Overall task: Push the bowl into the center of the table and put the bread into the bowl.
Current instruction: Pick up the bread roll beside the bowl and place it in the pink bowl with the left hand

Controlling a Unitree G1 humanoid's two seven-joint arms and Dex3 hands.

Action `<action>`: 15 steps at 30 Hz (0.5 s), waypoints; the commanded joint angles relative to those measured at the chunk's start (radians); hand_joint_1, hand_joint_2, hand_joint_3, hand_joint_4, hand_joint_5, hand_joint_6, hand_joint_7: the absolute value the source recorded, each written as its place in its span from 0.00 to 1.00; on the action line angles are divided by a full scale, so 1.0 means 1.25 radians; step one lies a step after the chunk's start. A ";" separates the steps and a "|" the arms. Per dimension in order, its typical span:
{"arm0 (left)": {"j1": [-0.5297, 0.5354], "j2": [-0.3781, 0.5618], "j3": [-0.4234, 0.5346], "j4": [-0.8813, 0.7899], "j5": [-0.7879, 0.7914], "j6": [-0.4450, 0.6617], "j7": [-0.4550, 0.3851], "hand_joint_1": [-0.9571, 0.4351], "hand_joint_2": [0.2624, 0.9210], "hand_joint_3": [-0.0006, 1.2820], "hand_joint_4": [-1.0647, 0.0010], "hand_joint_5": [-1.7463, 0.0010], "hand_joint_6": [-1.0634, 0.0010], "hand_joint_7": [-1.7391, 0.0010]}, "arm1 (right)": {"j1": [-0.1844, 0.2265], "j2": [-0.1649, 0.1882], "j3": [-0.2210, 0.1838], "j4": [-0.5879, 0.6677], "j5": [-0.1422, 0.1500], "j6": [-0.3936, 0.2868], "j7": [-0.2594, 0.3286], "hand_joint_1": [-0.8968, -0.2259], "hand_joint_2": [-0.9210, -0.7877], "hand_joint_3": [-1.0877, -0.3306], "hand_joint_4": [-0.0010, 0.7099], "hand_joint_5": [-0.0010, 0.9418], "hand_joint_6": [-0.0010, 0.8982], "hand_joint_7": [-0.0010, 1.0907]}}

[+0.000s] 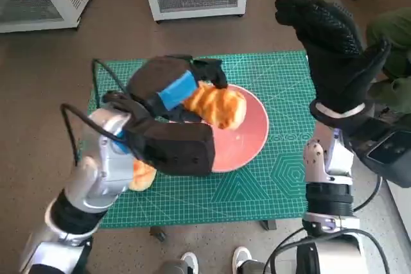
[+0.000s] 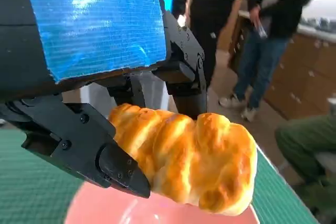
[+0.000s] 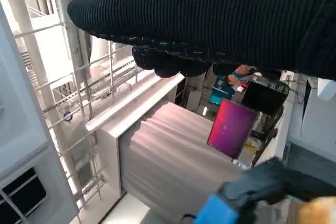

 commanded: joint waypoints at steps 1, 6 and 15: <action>-0.021 -0.017 -0.012 0.023 0.012 -0.021 0.003 0.69 0.97 0.02 0.25 0.40 0.35 0.37 | 0.014 -0.003 0.001 -0.004 0.002 0.011 0.002 0.35 0.00 0.49 0.40 0.00 0.25 0.35; -0.019 -0.025 -0.022 0.049 0.020 -0.035 0.000 0.69 0.97 0.02 0.26 0.40 0.35 0.37 | 0.017 -0.006 -0.001 -0.011 -0.001 0.013 -0.003 0.35 0.00 0.49 0.40 0.00 0.25 0.35; -0.019 -0.025 -0.028 0.069 0.001 0.009 -0.084 0.87 0.96 0.07 0.33 0.32 0.61 0.65 | 0.022 -0.008 -0.001 -0.018 -0.011 0.014 -0.015 0.35 0.00 0.49 0.40 0.00 0.25 0.35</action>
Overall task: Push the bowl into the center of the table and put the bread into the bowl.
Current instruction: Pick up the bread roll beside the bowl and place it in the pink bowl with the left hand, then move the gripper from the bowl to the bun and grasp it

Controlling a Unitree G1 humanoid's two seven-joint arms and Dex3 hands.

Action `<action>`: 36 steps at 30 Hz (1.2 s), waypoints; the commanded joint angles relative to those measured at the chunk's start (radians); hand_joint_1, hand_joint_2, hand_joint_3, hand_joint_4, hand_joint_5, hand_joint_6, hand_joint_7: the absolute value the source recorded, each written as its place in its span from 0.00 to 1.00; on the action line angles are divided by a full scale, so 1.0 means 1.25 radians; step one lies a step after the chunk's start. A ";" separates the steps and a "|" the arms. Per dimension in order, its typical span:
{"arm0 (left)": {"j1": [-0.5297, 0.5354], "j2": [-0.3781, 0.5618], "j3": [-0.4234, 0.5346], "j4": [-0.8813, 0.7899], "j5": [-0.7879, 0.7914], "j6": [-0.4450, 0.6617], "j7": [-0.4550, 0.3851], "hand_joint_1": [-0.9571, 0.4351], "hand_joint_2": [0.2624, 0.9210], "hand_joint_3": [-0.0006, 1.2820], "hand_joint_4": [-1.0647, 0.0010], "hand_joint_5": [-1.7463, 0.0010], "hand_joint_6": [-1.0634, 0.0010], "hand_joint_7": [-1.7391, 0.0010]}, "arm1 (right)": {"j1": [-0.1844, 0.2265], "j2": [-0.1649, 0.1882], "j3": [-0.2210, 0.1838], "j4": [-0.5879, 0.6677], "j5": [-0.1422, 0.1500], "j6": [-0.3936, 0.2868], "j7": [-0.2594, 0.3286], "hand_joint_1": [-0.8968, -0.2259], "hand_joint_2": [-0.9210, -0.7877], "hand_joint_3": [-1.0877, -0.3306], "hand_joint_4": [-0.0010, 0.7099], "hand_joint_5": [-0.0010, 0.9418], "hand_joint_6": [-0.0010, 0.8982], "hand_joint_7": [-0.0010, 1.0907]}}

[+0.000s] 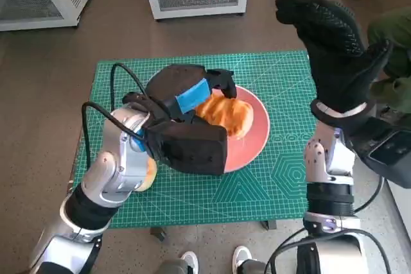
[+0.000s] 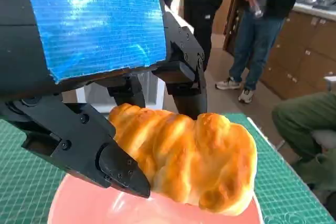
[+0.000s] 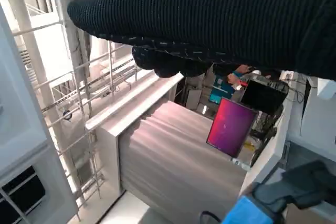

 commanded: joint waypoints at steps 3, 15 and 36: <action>-0.037 0.009 -0.016 0.003 0.000 0.080 -0.131 0.76 0.85 0.07 0.56 0.59 0.73 0.82 | 0.018 -0.005 0.000 -0.002 -0.008 0.007 -0.011 0.35 0.00 0.49 0.40 0.00 0.25 0.35; -0.050 0.034 -0.033 -0.021 0.042 0.100 -0.191 0.42 0.71 0.04 0.95 0.99 0.83 0.95 | 0.019 -0.003 0.003 -0.002 -0.012 0.004 -0.021 0.35 0.00 0.49 0.40 0.00 0.25 0.36; 0.050 0.156 0.131 -0.219 -0.006 0.118 -0.232 0.44 0.72 0.01 0.97 1.00 0.82 0.97 | 0.013 0.005 0.011 0.000 -0.006 0.002 -0.018 0.35 0.00 0.49 0.40 0.00 0.26 0.36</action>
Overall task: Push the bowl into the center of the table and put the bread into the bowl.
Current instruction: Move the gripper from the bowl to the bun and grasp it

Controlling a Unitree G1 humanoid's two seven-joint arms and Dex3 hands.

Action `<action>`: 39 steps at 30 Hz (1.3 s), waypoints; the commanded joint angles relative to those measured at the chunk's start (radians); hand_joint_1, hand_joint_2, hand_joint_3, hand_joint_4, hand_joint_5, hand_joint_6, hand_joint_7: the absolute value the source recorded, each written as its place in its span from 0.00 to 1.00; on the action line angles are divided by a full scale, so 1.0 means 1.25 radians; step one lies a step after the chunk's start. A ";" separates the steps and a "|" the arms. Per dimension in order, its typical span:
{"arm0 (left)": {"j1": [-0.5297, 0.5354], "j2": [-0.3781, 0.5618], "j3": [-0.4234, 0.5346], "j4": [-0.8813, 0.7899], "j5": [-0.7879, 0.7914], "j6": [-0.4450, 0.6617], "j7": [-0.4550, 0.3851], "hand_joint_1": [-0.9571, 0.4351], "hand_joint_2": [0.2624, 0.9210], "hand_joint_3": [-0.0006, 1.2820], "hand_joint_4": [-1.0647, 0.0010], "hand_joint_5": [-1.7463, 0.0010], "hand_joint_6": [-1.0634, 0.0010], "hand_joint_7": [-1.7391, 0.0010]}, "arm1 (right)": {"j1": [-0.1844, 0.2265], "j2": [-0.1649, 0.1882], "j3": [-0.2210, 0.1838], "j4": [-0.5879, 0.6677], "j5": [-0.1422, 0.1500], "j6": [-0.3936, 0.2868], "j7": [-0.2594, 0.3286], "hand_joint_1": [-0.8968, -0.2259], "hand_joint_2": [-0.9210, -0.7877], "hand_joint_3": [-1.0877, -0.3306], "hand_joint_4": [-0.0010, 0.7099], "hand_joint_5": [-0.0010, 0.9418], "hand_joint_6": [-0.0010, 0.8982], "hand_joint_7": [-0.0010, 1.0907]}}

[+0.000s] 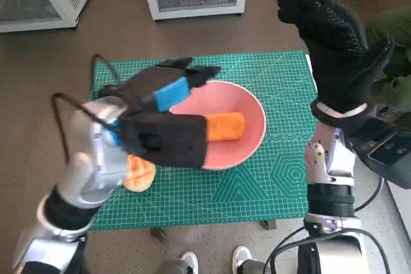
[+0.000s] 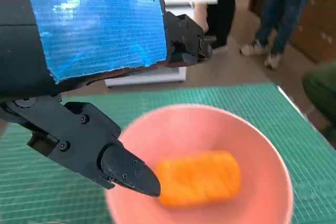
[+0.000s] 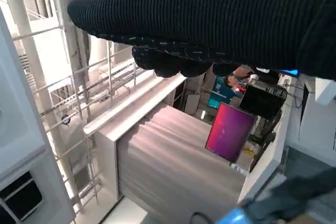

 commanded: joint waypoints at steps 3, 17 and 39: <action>0.059 0.071 0.077 -0.126 -0.018 0.047 -0.056 0.50 0.69 0.00 0.99 1.00 0.82 0.98 | 0.008 0.008 0.004 0.006 0.000 0.004 0.002 0.35 0.00 0.50 0.40 0.00 0.26 0.36; 0.153 0.193 0.178 -0.319 -0.044 0.185 -0.172 0.67 0.67 0.00 1.00 1.00 0.82 0.99 | 0.000 0.014 0.006 0.017 0.009 0.003 0.012 0.36 0.00 0.50 0.40 0.00 0.25 0.36; 0.324 0.273 0.194 -0.398 -0.070 0.200 -0.162 0.51 0.63 0.00 1.00 1.00 0.83 1.00 | -0.007 0.020 0.002 0.029 0.017 0.003 0.020 0.35 0.00 0.49 0.40 0.00 0.26 0.36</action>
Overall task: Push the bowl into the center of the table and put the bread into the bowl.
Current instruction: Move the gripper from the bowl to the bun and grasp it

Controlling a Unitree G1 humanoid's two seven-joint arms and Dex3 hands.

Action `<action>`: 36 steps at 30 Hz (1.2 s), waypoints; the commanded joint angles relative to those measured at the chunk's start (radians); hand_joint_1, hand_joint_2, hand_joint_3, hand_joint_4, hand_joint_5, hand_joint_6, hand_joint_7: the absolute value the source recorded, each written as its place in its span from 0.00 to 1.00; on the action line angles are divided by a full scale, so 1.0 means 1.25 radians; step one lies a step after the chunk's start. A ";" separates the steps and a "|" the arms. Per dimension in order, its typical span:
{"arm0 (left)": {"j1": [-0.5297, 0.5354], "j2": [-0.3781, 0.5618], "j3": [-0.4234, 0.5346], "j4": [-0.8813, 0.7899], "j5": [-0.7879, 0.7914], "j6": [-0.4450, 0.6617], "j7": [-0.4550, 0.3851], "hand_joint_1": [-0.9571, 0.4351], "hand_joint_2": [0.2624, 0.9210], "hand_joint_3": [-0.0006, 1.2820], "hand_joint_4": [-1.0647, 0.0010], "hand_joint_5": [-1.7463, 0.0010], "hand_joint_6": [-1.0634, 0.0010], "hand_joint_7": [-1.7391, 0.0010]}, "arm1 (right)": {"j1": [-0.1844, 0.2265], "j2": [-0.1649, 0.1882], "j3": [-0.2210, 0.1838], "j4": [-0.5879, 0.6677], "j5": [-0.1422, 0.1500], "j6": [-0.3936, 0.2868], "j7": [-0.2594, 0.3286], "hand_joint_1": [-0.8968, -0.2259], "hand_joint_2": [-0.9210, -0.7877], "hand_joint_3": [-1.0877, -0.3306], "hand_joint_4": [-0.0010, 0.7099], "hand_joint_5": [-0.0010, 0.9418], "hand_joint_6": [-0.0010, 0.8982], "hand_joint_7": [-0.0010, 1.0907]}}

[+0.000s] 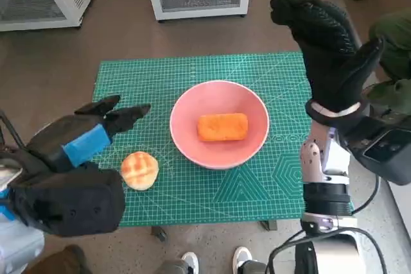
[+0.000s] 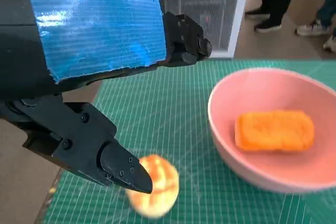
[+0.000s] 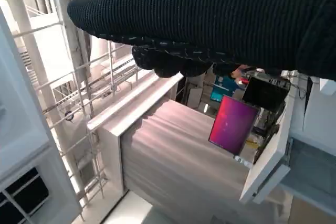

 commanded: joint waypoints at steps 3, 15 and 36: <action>0.037 0.012 -0.009 -0.012 -0.005 -0.006 0.020 0.51 0.63 0.00 1.00 1.00 0.83 1.00 | 0.000 0.005 -0.002 0.007 0.009 0.004 0.010 0.35 0.00 0.49 0.40 0.00 0.26 0.36; 0.097 0.002 -0.054 0.011 0.005 -0.023 0.053 0.50 0.63 0.00 0.96 0.99 0.83 1.00 | 0.003 0.003 -0.005 0.005 0.014 0.007 0.015 0.35 0.00 0.49 0.40 0.00 0.26 0.36; 0.102 -0.070 -0.199 0.174 0.078 -0.055 0.165 0.53 0.65 0.00 0.86 0.99 0.76 0.98 | 0.002 -0.001 -0.004 -0.002 0.013 0.011 0.017 0.35 0.00 0.50 0.40 0.00 0.25 0.35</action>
